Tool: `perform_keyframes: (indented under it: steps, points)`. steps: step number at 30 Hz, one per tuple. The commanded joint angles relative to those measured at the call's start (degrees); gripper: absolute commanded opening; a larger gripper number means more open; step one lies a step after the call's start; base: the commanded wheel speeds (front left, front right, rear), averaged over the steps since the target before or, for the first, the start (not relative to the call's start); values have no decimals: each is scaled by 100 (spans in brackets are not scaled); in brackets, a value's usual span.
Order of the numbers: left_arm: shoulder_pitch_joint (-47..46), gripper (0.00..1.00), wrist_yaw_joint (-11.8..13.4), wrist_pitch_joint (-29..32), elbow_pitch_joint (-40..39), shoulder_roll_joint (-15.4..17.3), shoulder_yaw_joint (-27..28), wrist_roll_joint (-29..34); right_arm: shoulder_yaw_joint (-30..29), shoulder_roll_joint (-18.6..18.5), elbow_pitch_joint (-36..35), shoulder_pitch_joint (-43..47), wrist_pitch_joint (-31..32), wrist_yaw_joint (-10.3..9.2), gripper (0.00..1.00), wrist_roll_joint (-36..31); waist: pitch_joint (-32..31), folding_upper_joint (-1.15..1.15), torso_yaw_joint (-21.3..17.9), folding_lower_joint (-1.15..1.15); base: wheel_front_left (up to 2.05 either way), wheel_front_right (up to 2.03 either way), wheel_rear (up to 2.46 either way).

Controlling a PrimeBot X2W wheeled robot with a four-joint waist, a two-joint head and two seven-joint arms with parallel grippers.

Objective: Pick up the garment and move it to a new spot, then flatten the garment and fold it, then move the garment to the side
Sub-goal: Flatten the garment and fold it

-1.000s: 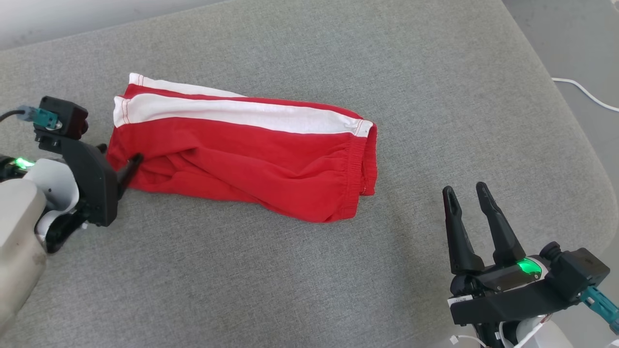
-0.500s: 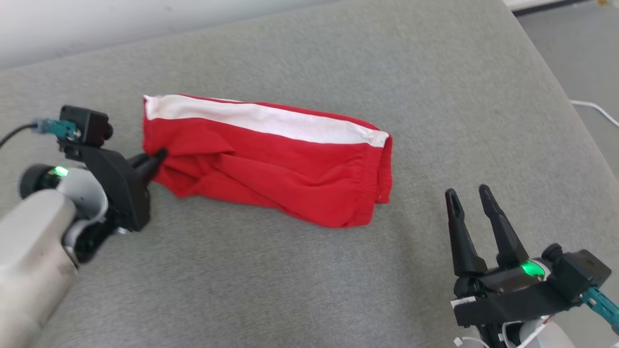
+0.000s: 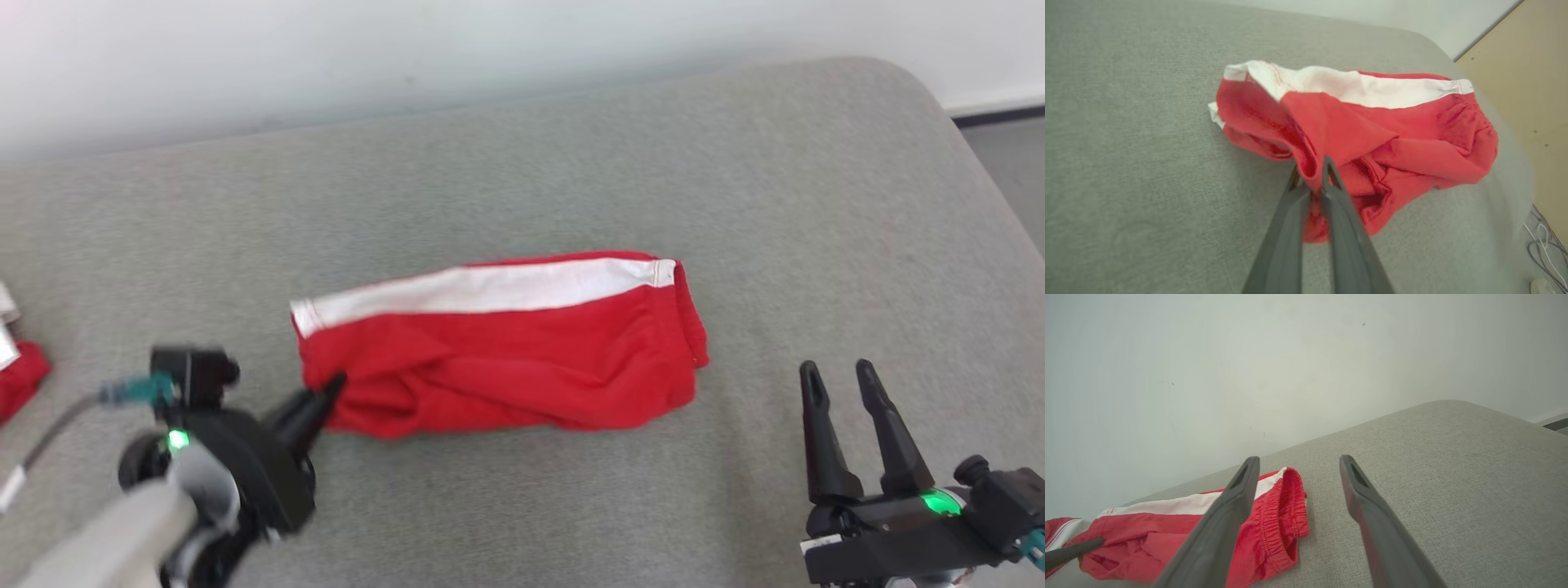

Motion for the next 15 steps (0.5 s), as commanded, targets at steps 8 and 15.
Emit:
perform_keyframes:
  steps: [8, 15]
  points:
    - [907, 70, 450, -609, -337, -94, -52, -13, -125, 0, 50, 196, -11, 3, 100, -15, -202, 0, 344, 1, 0, 0, 0]
    - [1151, 100, 775, -1030, -123, -324, 353, 573, -93, -96, 73, 118, -11, 3, 100, -59, -366, 0, 455, 1, 0, 0, 0]
